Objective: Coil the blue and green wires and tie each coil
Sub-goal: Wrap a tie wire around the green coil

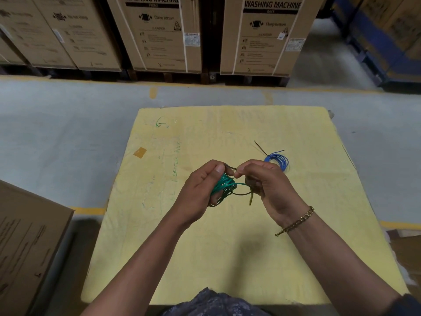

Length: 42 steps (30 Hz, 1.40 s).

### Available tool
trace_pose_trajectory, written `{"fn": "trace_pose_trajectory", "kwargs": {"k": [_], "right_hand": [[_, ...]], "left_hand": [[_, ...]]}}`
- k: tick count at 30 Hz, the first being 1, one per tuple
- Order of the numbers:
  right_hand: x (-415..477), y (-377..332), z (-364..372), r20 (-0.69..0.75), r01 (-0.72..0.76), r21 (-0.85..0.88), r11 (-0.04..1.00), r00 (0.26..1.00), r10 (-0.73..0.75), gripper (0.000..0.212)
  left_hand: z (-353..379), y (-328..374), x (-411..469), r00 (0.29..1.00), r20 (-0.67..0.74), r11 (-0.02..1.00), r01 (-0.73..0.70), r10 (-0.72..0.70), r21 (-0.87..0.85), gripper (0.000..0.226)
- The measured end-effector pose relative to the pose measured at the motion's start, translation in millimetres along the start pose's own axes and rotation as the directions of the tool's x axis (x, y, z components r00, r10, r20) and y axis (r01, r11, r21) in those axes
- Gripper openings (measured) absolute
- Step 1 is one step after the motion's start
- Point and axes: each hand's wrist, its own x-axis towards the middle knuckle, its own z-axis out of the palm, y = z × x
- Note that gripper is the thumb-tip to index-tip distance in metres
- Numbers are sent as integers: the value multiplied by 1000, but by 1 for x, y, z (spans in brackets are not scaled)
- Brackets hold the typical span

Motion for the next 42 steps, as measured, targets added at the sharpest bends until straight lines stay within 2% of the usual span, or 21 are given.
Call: {"fn": "trace_pose_trajectory", "kwargs": {"k": [6, 12, 16, 19, 21, 27, 31, 34, 38, 42], "right_hand": [[-3, -3, 1, 18, 7, -24, 1000, 1000, -7, 15], [-11, -7, -2, 59, 73, 1, 997, 996, -73, 17], [-11, -11, -1, 37, 1, -9, 1000, 999, -1, 24], [-12, -13, 2, 20, -36, 0, 999, 999, 36, 20], [-14, -13, 6, 7, -40, -10, 999, 999, 40, 11], [-17, -15, 10, -9, -39, -18, 999, 999, 39, 15], [-18, -13, 11, -16, -67, -6, 998, 998, 67, 14], [-18, -12, 11, -6, -68, -20, 998, 998, 67, 17], [-19, -17, 4, 72, -32, -115, 993, 997, 40, 16], [-17, -18, -13, 108, -37, -207, 978, 992, 60, 16]], "left_hand": [[-1, 4, -2, 999, 15, 998, -45, 44, 48, 28], [4, 13, -7, 995, -66, 993, -75, 69, -90, 14], [4, 11, -7, 993, -91, 991, -80, 70, -107, 12], [5, 10, -8, 993, -78, 992, -91, 84, -91, 12], [6, 8, -9, 993, -67, 991, -101, 95, -83, 12], [10, 5, -11, 988, -121, 990, -106, 94, -95, 12], [12, 3, -11, 984, -158, 985, -102, 80, -141, 15], [10, 2, -11, 992, -98, 991, -85, 75, -107, 13], [6, 0, -10, 993, -107, 992, -52, 40, -117, 14], [2, -6, -6, 981, -176, 961, 28, -79, -276, 14]]}}
